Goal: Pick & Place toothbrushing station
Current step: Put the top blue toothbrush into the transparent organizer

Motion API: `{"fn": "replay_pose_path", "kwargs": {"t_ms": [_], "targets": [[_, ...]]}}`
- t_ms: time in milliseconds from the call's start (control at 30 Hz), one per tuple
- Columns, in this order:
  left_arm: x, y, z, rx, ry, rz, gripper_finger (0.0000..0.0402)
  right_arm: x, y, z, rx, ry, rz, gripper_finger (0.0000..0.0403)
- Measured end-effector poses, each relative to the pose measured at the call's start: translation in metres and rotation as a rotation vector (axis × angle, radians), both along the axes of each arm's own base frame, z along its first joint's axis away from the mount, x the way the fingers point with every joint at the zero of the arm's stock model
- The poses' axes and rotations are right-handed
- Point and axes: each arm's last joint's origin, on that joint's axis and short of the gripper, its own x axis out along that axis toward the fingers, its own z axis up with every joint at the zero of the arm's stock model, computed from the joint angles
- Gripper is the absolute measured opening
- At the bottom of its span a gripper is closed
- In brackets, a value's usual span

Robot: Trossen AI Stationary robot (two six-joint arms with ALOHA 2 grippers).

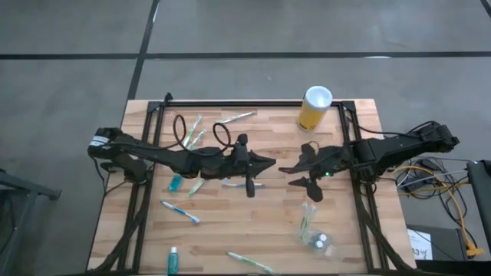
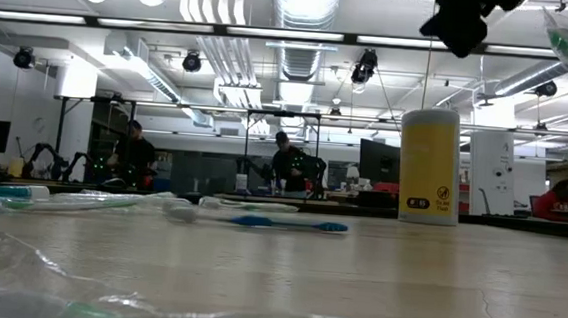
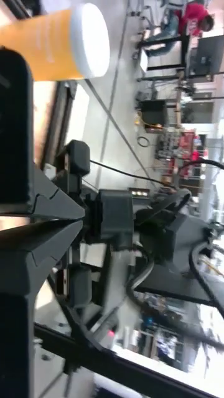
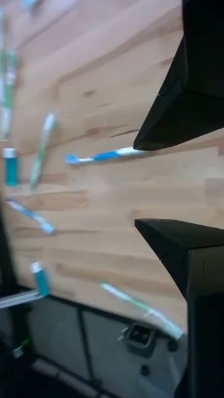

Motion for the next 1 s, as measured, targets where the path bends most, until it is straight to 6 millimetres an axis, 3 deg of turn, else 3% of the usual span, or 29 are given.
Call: {"fn": "replay_pose_path", "kwargs": {"t_ms": [333,767,1000], "targets": [[-0.006,0.001,-0.012,-0.042,0.171,0.008,0.0021,0.023,0.005,-0.028,-0.034,0.119,0.005,0.0185],[-0.022,0.008,0.004,-0.015,0.158,0.13,0.0045,0.06,0.0,-0.043,-0.012,0.024,-0.028,0.0185],[-0.028,0.009,0.005,0.039,0.209,0.139,0.0053,0.065,-0.01,-0.052,0.03,0.067,-0.015,0.0185]]}}
